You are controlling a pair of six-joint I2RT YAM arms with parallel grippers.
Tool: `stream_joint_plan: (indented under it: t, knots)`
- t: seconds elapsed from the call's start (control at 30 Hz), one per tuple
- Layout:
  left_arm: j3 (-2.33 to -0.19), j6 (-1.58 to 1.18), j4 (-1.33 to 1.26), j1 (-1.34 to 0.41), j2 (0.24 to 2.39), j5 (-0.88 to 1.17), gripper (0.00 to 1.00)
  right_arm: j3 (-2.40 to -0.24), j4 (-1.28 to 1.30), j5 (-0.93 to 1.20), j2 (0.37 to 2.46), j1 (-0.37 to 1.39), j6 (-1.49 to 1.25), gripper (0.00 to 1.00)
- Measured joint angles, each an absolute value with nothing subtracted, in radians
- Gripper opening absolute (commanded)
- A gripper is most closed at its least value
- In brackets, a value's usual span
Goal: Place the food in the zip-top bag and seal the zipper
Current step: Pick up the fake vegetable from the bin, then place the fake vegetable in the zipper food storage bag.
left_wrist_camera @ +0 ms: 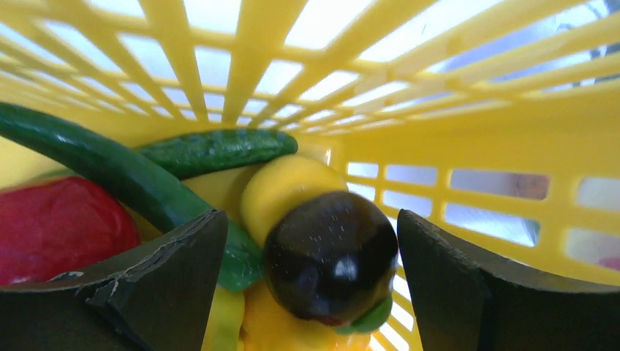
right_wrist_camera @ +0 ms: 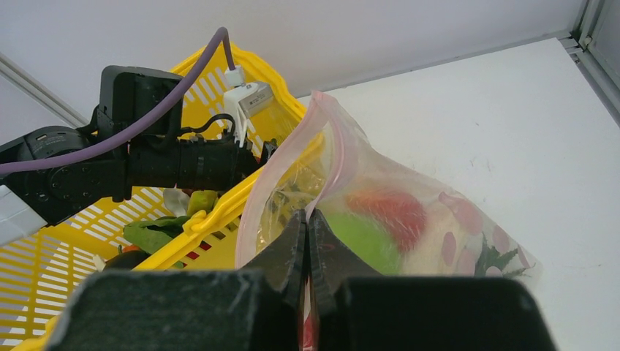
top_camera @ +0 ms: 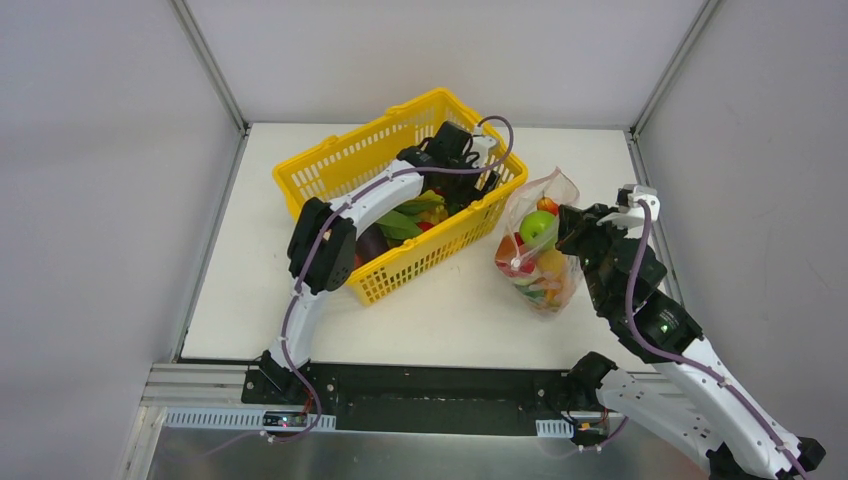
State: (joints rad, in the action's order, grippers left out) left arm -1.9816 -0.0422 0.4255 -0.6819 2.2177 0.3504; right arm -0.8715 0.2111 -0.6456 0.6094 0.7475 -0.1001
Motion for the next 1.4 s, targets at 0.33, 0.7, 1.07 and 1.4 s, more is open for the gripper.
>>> stream_joint_plan:
  t: [0.33, 0.7, 1.07, 1.4]
  knots:
    - [-1.892, -0.041, 0.463, -0.683, 2.192, 0.360, 0.67, -0.877, 0.224, -0.636, 0.610, 0.748, -0.124, 0.00]
    - [-1.881, -0.054, 0.493, -0.700, 2.126, 0.355, 0.30, -0.878, 0.232, -0.619, 0.607, 0.748, -0.146, 0.00]
    - [-1.705, -0.131, 0.377, -0.702, 1.692, 0.303, 0.31, -0.895, 0.266, -0.561, 0.610, 0.748, -0.185, 0.00]
    - [-1.654, -0.194, 0.229, -0.881, 1.533, 0.368, 0.32, -0.913, 0.303, -0.500, 0.611, 0.747, -0.226, 0.00]
